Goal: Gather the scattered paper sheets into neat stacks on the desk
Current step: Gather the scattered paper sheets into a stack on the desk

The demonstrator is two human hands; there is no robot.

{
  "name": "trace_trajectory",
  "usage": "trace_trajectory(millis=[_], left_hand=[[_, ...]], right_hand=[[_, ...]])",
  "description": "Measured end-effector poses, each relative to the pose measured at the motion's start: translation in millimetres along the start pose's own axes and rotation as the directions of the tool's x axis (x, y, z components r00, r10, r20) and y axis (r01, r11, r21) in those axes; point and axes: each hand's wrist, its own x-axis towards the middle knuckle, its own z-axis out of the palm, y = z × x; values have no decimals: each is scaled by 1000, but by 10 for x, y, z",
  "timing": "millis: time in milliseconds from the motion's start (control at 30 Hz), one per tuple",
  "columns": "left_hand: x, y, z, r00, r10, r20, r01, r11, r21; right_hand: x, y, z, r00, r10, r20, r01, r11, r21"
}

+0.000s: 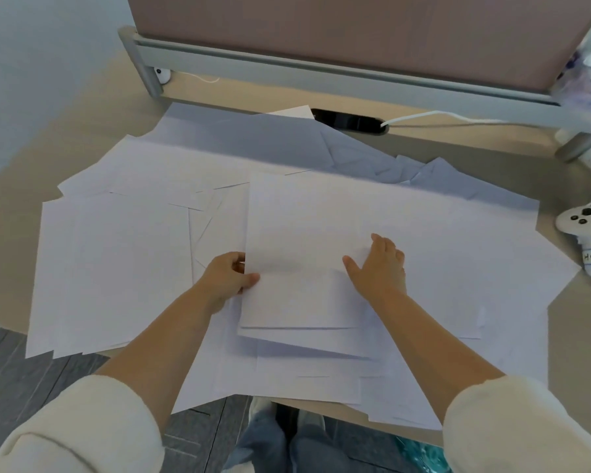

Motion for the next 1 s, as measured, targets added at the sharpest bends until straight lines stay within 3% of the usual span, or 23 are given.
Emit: trace_trajectory(millis=[167,367,500,667,833,1000], left_hand=[[-74,-43,6,986,-46,161,63,993,-102],[-134,-127,-18,976,27,215,23,974,-226],[-165,-200,-66,975,53,217,7,964,-267],[-182,-226,-78,974,17,227,15,990,-137],[-215,-196,13,985,50,166,-76,985,154],[-196,-128,163,992,73,-104,-66,996,67]], right_hand=[[-5,78,-7,993,22,-112,-13,996,86],[110,120,-103,987,159,5,-155,954,255],[181,149,-123,980,182,78,-197,944,265],[189,140,-110,982,124,144,-159,952,262],[162,175,-110,990,100,104,-130,931,340],[122,232,-113,989,82,121,-124,913,389]])
